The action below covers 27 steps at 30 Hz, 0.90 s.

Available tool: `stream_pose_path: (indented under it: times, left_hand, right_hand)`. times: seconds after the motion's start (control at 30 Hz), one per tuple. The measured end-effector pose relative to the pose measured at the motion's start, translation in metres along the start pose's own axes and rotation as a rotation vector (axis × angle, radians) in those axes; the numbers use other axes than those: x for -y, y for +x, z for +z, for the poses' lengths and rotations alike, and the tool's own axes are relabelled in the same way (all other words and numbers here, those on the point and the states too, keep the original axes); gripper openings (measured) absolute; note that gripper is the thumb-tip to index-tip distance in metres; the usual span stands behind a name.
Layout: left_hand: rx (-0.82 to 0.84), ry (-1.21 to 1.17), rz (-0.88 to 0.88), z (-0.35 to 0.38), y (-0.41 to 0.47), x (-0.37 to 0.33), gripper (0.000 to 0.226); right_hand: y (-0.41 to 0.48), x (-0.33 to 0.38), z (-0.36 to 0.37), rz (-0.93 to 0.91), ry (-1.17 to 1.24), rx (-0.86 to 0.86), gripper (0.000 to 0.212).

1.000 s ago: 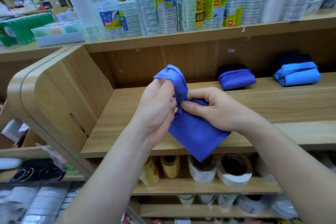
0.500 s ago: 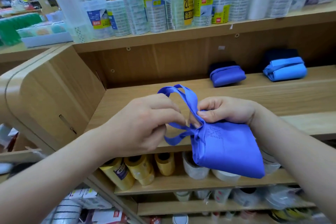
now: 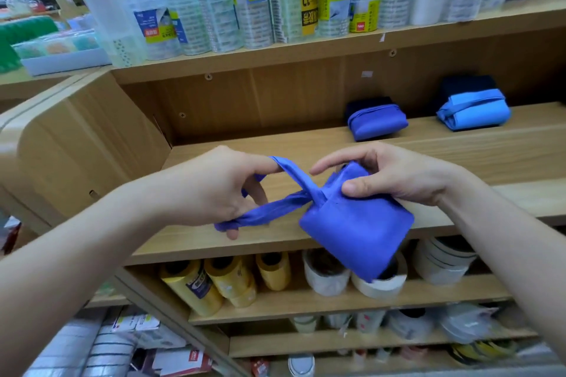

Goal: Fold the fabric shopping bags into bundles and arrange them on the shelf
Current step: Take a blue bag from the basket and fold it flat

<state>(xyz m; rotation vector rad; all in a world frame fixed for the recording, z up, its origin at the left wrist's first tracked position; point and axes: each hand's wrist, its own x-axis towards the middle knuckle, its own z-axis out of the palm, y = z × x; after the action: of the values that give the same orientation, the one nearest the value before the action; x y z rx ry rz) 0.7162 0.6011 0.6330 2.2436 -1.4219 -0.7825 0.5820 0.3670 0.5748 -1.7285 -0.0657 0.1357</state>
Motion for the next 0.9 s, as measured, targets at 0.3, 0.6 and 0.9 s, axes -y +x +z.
stream_pose_path:
  times: [0.3,0.6,0.9]
  left_hand:
    - [0.264,-0.164,-0.005,-0.016,0.01,-0.01,0.067]
    - [0.066,-0.32,0.111,-0.008,0.01,-0.009,0.043]
    - [-0.076,-0.505,0.417,-0.002,-0.007,0.006,0.024]
  right_hand:
    - [-0.006,0.057,0.047,-0.071,-1.214,-0.041,0.095]
    - [-0.006,0.031,0.019,-0.157,-0.712,-0.247,0.049]
    - [-0.009,0.011,0.018,-0.151,-0.291,-0.169,0.042]
